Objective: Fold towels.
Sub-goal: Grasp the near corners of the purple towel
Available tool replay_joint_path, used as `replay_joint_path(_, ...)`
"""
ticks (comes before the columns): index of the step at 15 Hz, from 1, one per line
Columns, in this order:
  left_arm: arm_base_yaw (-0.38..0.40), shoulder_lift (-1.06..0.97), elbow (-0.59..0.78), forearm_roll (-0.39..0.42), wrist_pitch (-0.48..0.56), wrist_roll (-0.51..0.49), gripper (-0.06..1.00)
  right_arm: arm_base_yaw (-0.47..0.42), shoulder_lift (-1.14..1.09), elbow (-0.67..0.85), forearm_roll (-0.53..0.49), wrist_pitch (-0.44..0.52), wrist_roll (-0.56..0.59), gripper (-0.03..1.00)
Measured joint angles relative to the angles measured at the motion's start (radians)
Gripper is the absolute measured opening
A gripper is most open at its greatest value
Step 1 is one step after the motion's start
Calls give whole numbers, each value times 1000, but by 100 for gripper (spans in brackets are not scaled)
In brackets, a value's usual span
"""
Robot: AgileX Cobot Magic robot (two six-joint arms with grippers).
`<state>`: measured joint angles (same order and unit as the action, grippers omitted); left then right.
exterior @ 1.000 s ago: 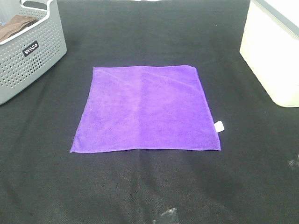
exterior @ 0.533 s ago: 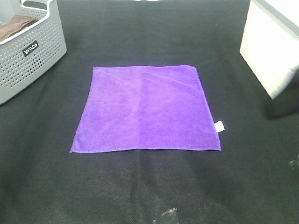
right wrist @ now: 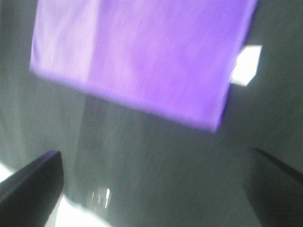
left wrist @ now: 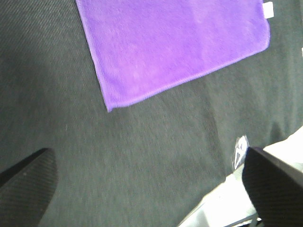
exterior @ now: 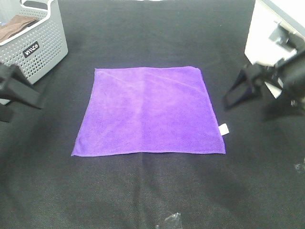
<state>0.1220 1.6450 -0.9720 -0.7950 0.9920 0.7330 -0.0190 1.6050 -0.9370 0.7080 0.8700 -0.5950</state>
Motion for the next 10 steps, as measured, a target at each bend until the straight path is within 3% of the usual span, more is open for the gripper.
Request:
replay_joint_path(3,0,128,-26,-59,23,96,99,-45,128,-88,11,1,-43,96)
replay_joint_path(10,-18,179,-31,-108,-33,113,99,-45,223,-99,60,30,-36,96)
